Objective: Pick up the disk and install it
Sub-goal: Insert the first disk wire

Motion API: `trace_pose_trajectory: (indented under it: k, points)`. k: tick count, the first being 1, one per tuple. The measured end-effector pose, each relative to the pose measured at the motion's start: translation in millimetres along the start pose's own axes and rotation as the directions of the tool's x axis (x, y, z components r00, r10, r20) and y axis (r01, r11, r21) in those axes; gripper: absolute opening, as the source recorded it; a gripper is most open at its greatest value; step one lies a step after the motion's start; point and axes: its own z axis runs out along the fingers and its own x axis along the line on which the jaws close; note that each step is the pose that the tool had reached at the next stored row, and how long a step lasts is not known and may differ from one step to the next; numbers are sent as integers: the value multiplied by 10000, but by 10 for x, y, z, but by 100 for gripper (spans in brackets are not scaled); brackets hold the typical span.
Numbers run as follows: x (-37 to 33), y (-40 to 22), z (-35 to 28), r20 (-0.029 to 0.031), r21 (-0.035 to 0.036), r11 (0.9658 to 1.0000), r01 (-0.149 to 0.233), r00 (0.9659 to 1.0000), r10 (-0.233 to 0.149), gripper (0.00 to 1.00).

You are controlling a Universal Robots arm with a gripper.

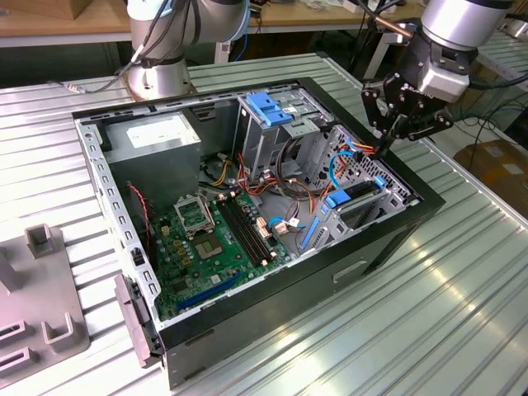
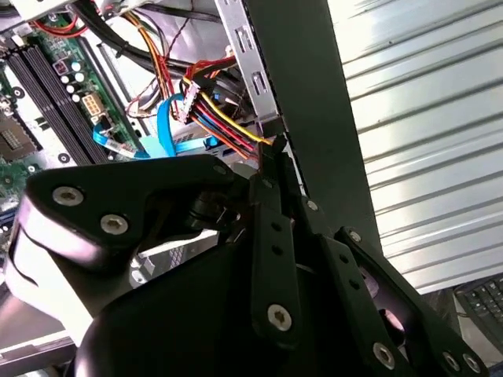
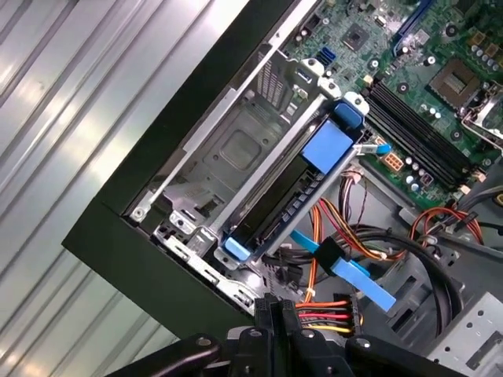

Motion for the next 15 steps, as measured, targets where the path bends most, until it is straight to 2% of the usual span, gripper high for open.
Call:
trace_pose_trajectory:
  k: [3,7,10,12,13,15]
  points:
    - [0,0,1,-49,-36,9990,-447,9990,447,16]
    - [-1,1,4,-99,-67,9933,-1150,9933,1149,16]
    - [-1,1,5,-134,-86,9850,-1724,9850,1723,16]
    - [-1,1,5,-154,-97,9779,-2089,9779,2087,16]
    - [-1,0,5,-166,-108,9722,-2341,9721,2339,16]
    - [-1,1,5,-180,-120,9652,-2613,9652,2611,16]
